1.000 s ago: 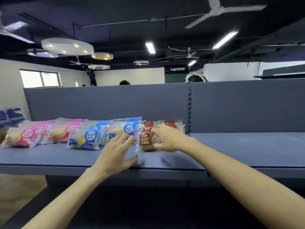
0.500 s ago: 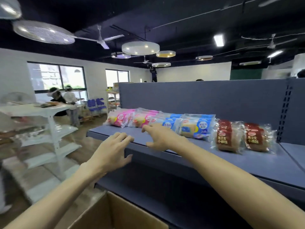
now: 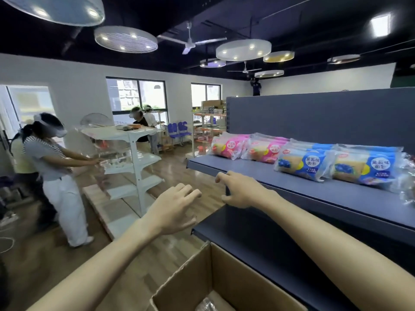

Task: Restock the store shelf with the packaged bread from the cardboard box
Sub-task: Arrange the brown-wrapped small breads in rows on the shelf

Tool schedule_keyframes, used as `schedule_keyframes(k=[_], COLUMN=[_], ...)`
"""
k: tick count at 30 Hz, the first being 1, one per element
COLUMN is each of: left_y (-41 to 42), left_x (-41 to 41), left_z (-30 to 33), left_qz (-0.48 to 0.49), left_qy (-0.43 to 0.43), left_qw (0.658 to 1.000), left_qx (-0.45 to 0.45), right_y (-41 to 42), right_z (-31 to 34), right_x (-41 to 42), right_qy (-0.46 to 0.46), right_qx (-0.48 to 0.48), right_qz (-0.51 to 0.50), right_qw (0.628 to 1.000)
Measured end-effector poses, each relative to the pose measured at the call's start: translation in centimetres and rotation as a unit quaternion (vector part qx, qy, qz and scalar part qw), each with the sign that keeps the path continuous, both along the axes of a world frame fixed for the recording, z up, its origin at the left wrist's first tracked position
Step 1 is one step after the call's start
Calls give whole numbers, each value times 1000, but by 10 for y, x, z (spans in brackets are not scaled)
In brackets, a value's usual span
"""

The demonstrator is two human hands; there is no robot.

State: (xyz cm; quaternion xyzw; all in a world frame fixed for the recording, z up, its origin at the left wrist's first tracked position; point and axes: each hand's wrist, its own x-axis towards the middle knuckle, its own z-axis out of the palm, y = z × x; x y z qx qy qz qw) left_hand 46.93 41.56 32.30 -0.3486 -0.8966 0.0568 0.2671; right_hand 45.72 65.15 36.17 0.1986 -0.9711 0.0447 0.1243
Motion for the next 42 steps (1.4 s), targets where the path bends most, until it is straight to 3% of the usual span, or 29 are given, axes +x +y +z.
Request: schedule_keyframes(k=[6,11,15,23,27,29,32,36,42], left_y=[8,35,54,56,52,49,47,48,40], left_x=[-4,24,45,20,12,9,7,-1,-18], left_z=[-88,-205,-282,-318,-324,-331,-351,-364,-378], left_qz=[-32,-22,-18,46,121,143,159,196,277], left_qy=[-76,-207,-256,-289,-357,-384,-472,-579,-590], left_qw=[997,977,965,954,925,909,859,783,752], left_qx=[-14,47,-57,-69,-42,-69,-119,-118,-100], right_y=[11,31,41,49,49,48,48,44,37], right_z=[-110,-211,-270,-334,-353,-361,-371,-395,-422], right_x=[13,46,63,57,41,32,20,18,18], right_qy=[-97,-195,-250,-326,-355,-370,-392,-424,-445], right_qx=[-43,-81,-74,-69,-65,-64,-54,-21,-14], right_qz=[-41,-100,-112,-93,-79,-70,-58,-40,-40], right_qw=[994,972,959,938,929,924,916,905,895])
